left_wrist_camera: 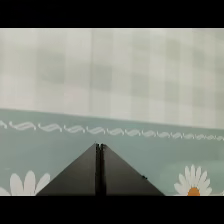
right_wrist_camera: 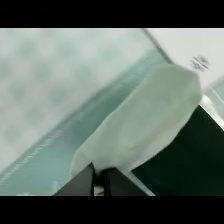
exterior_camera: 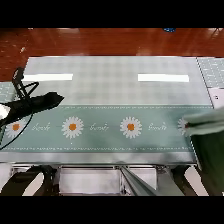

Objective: Fold the shirts.

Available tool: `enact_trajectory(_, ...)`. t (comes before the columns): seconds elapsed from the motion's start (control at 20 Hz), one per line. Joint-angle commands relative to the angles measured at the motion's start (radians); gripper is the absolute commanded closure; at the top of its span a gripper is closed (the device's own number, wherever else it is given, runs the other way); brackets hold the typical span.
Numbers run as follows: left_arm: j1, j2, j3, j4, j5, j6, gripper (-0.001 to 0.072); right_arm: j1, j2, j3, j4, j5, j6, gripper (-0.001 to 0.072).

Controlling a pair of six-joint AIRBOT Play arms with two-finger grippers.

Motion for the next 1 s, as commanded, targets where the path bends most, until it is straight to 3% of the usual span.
enact_trajectory(0.0,-0.005,0.000,0.001,-0.007,0.053,0.000,0.0692,-0.217,0.151,-0.251,-0.130,0.043,-0.090,0.0690)
enact_trajectory(0.2,-0.041,-0.001,0.001,-0.007,0.069,0.000,0.0692,-0.369,0.278,-0.561,-0.418,0.041,-0.047,0.0689)
enact_trajectory(0.3,-0.079,-0.001,0.001,-0.007,0.081,0.000,0.0692,-0.393,0.302,-0.664,-0.578,0.023,0.031,0.0684)
enact_trajectory(0.35,-0.096,-0.002,0.001,-0.007,0.088,0.001,0.0692,-0.393,0.299,-0.706,-0.612,-0.006,0.050,0.0599)
enact_trajectory(0.4,-0.110,-0.005,0.001,-0.006,0.095,0.000,0.0692,-0.393,0.291,-0.739,-0.620,-0.041,0.064,0.0392)
enact_trajectory(0.45,-0.122,-0.013,0.001,-0.006,0.101,0.001,0.0692,-0.393,0.276,-0.761,-0.614,-0.066,0.061,0.0294)
enact_trajectory(0.6,-0.120,-0.063,0.015,-0.003,0.153,0.034,0.0693,-0.393,0.200,-0.747,-0.525,-0.104,0.061,0.0296)
enact_trajectory(0.7,-0.064,-0.124,0.128,-0.002,0.108,0.090,0.0693,-0.380,0.137,-0.664,-0.334,-0.189,0.023,0.0317)
enact_trajectory(0.8,0.009,-0.194,0.335,-0.002,0.005,0.119,0.0693,-0.318,0.069,-0.538,-0.019,-0.318,-0.029,0.0601)
enact_trajectory(0.85,0.039,-0.233,0.452,-0.002,-0.034,0.126,0.0693,-0.249,0.033,-0.477,0.188,-0.417,-0.077,0.0687)
enact_trajectory(0.95,0.041,-0.333,0.710,-0.002,-0.065,0.049,0.0694,-0.027,-0.046,-0.378,0.463,-0.639,-0.089,0.0687)
